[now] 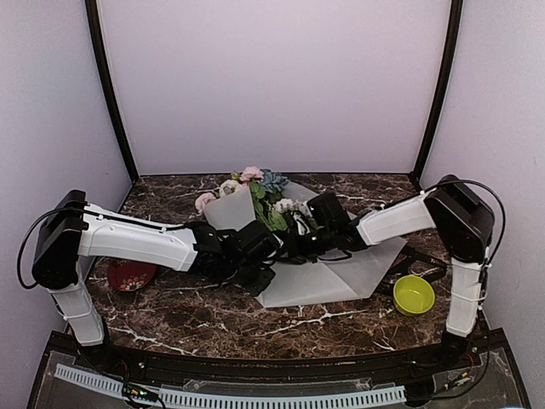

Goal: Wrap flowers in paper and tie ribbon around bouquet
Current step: Fold the one-fourth-folded wrapping paper at the center of the board.

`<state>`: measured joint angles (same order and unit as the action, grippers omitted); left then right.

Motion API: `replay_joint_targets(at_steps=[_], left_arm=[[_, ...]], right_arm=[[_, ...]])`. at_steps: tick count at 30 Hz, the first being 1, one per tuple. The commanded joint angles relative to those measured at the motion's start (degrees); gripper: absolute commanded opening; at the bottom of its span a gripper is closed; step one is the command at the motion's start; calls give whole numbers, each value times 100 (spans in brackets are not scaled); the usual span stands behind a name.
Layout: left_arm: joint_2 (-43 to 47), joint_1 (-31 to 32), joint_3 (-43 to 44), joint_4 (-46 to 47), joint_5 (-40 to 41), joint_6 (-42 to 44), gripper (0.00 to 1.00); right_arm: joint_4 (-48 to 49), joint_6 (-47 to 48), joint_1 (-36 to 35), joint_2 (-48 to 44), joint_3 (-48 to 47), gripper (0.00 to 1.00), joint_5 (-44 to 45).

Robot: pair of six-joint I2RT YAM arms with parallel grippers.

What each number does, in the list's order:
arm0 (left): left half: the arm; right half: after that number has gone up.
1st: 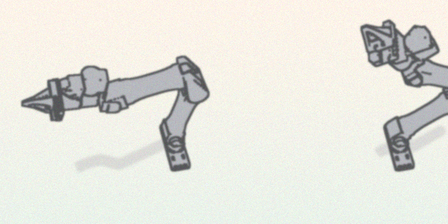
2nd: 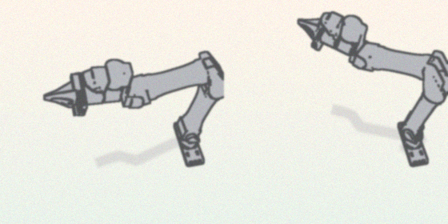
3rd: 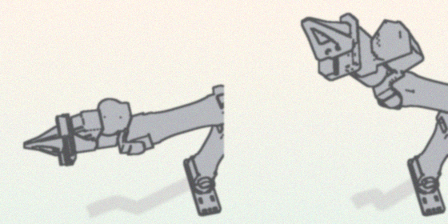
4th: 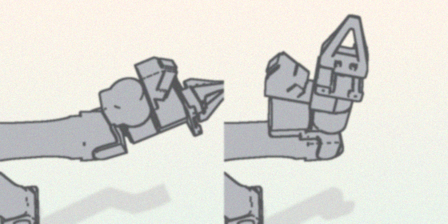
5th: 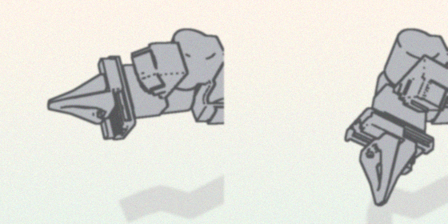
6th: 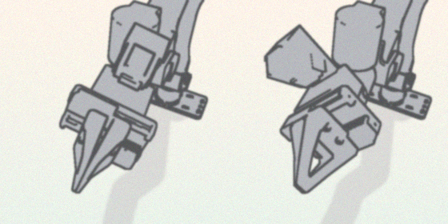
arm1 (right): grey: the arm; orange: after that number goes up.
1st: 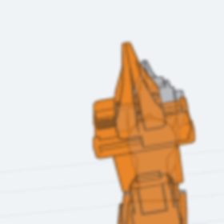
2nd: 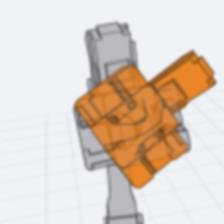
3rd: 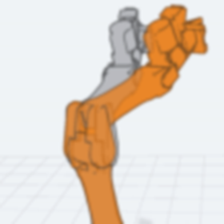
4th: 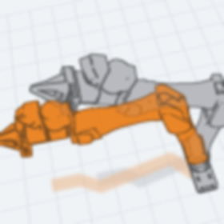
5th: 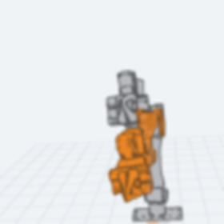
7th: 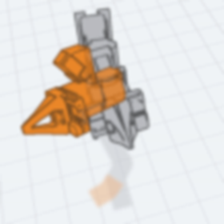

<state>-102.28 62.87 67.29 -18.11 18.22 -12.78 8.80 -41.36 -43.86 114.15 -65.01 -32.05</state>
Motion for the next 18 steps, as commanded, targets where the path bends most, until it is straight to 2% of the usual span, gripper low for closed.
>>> replay_joint_targets(at_steps=[1, 5, 11, 14, 16, 18], left_arm=[[42, 23, 47, -139, 32, 207, 0], [41, 86, -31, -66, 67, 391, 0], [-90, 218, -49, -149, 306, 729, 0], [-186, 242, 3, -212, 411, 789, 0], [-232, 251, 24, -219, 484, 822, 0], [-272, 261, 42, -219, 492, 860, 0]], right_arm=[[324, -76, 286, -544, 149, 0, 282], [-71, 242, 527, -511, -407, 10, 324], [-435, 722, 527, -246, -1407, 56, 100], [-799, 917, 358, 82, -1931, 89, 92], [-1105, 1117, 202, 294, -2268, 99, 105], [-1394, 1277, 56, 522, -2598, 100, 7]])
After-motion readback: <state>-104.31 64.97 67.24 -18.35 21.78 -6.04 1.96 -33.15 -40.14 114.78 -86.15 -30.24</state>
